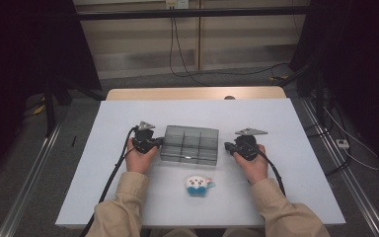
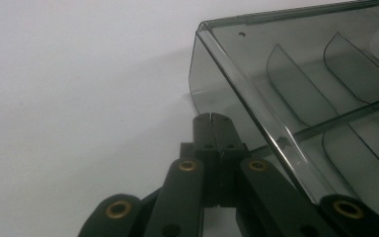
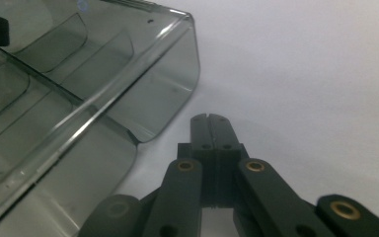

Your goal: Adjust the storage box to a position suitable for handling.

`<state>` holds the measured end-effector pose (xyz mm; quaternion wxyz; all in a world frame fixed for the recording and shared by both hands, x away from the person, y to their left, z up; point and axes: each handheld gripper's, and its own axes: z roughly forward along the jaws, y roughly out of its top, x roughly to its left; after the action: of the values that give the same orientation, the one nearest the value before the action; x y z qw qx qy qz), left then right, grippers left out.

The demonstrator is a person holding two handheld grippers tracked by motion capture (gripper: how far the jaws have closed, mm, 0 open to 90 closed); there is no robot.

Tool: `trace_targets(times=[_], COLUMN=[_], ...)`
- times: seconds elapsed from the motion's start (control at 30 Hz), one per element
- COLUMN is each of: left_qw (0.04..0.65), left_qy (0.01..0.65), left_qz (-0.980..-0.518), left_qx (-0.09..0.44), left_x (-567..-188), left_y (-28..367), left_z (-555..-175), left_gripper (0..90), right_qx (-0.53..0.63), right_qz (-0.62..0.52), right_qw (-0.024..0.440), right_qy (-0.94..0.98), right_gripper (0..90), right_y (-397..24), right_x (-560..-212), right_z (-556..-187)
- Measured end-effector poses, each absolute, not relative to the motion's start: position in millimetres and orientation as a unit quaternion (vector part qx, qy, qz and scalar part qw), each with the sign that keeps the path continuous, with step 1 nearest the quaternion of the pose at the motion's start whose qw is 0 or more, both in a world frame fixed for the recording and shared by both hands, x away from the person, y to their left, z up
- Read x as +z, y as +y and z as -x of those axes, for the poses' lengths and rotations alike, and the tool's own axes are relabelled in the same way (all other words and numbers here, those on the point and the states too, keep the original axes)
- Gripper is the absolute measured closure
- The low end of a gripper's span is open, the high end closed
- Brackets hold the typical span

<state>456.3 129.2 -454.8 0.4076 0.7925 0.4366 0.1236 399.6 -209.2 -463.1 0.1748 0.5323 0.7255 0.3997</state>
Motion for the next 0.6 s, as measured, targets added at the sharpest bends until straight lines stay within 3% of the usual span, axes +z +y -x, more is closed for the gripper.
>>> trace_targets(times=[0.6], left_qw=[0.403], left_qy=[0.420], left_qz=[-0.805], left_qx=[0.112], left_x=[-455.5], left_y=[113.9], left_z=[-446.6], left_gripper=[90.0], right_qx=[0.394], right_qz=[-0.542], right_qw=[0.173], right_qy=[0.722], right_gripper=[90.0], right_y=[-208.5], right_x=[-463.5], right_z=[-398.3])
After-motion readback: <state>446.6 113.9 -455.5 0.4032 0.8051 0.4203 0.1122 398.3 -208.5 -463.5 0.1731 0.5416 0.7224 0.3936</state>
